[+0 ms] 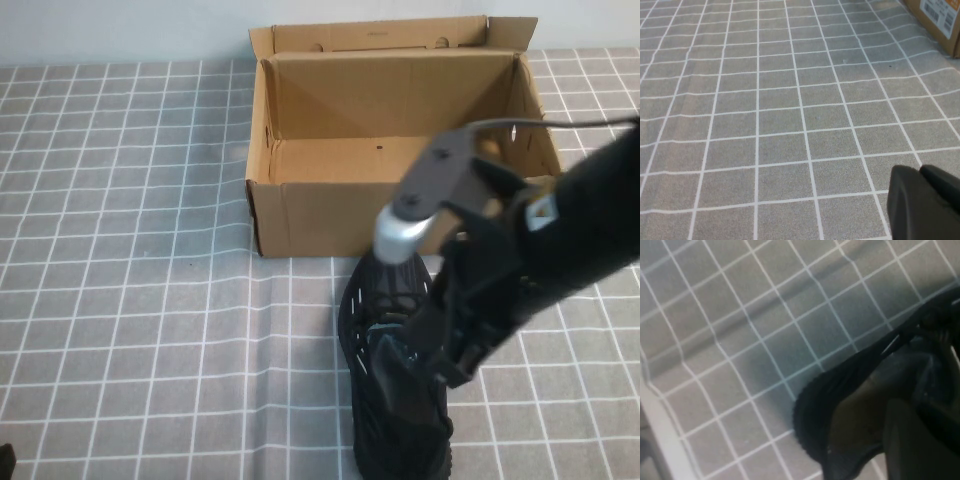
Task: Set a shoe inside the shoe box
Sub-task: Pick up the shoe from the table
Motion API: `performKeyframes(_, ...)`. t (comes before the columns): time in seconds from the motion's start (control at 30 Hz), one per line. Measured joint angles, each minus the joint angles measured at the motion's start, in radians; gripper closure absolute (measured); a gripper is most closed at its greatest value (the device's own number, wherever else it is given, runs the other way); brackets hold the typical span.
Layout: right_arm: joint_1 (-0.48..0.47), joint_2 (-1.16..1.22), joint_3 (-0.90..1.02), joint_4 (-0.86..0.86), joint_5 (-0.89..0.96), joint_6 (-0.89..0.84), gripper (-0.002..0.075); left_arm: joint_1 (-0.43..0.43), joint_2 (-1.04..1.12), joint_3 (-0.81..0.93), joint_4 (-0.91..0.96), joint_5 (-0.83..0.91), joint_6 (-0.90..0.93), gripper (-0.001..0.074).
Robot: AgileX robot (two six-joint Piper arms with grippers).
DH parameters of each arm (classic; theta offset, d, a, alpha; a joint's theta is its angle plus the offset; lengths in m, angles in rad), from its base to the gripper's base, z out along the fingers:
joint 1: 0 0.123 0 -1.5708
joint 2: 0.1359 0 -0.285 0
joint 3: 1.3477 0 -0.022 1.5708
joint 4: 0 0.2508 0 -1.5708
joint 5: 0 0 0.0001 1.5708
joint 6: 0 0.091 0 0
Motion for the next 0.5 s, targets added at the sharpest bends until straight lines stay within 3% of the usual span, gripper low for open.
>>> performKeyframes(0.07, 0.022, 0.029, -0.031, -0.048, 0.002, -0.006, 0.0650, 0.000, 0.000, 0.000, 0.000, 0.000, 0.000, 0.0736)
performKeyframes(0.27, 0.029, 0.115, -0.082, -0.126, -0.002, -0.027, 0.0342, 0.000, 0.000, 0.000, 0.000, 0.000, 0.000, 0.0736)
performKeyframes(0.37, 0.029, 0.168, -0.099, -0.137, -0.004, -0.065, 0.0295, 0.000, 0.000, 0.000, 0.000, 0.000, 0.000, 0.0736)
performKeyframes(0.5, 0.032, 0.224, -0.118, -0.190, -0.011, -0.111, 0.0296, 0.000, 0.000, 0.000, 0.000, 0.000, 0.000, 0.0736)
